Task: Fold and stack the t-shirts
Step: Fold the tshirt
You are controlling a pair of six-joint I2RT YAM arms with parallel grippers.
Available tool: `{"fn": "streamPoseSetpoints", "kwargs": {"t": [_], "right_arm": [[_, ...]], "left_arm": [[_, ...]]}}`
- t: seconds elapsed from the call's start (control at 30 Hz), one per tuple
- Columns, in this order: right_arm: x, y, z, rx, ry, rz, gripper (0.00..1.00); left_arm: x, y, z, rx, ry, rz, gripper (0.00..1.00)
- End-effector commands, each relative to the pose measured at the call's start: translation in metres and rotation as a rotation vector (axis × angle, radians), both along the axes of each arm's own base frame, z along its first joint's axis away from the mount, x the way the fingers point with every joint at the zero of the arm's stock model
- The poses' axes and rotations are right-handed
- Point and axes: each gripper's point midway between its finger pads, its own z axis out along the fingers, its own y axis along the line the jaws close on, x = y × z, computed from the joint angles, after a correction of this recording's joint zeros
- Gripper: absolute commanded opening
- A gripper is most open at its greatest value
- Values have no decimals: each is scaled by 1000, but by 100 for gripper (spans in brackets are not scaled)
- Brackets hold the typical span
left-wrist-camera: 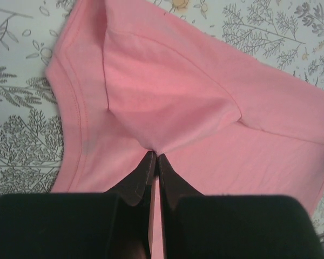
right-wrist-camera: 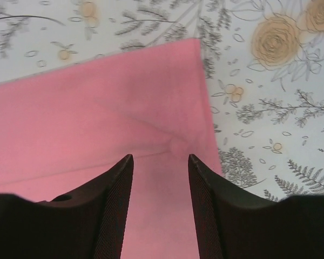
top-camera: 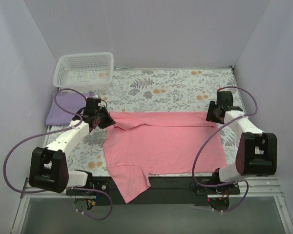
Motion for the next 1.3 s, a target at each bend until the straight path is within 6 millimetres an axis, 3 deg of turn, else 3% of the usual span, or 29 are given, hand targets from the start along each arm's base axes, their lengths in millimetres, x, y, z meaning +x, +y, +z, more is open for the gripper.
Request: {"fn": "streamPoseSetpoints", "kwargs": {"t": [0.0, 0.03, 0.1, 0.13, 0.17, 0.27, 0.33, 0.37, 0.4, 0.43, 0.5, 0.53, 0.6, 0.63, 0.73, 0.93, 1.27], "right_arm": [[16, 32, 46, 4, -142, 107, 51], [17, 55, 58, 18, -185, 183, 50], [23, 97, 78, 91, -274, 343, 46], [21, 124, 87, 103, -307, 439, 46], [19, 145, 95, 141, -332, 516, 45], [10, 210, 107, 221, -378, 732, 45], [2, 248, 102, 263, -385, 840, 45], [-3, 264, 101, 292, -385, 894, 45], [-4, 278, 103, 301, -394, 931, 44], [-13, 298, 92, 306, -367, 985, 44], [-10, 323, 96, 296, -408, 1046, 44], [-17, 341, 83, 297, -382, 1088, 44], [-23, 369, 86, 309, -397, 1142, 43], [-25, 377, 73, 304, -374, 1156, 42], [-30, 404, 65, 271, -387, 1200, 42], [-24, 435, 43, 205, -401, 1252, 42], [-9, 449, 1, 148, -352, 1245, 39]], "left_arm": [[38, 3, 26, 56, -104, 3, 0], [43, 2, 18, 63, -81, 2, 0], [60, -2, 28, 57, -104, 2, 0], [65, -3, 19, 62, -79, 4, 0], [78, -6, 31, 57, -107, 7, 0], [98, -4, 24, 93, -100, 22, 0], [113, -5, 33, 109, -126, 17, 0], [115, -5, 24, 117, -104, 10, 0], [123, -1, 27, 145, -118, 24, 0], [126, -1, 24, 154, -112, 24, 0], [129, 0, 13, 169, -92, 20, 0], [129, 1, 10, 175, -86, 19, 0], [129, 1, 1, 179, -68, 17, 0], [129, 0, -2, 179, -65, 15, 0], [130, -1, -9, 176, -56, 4, 0], [127, -4, -20, 171, -29, -14, 0], [126, -6, -17, 169, -35, -17, 0]]}}
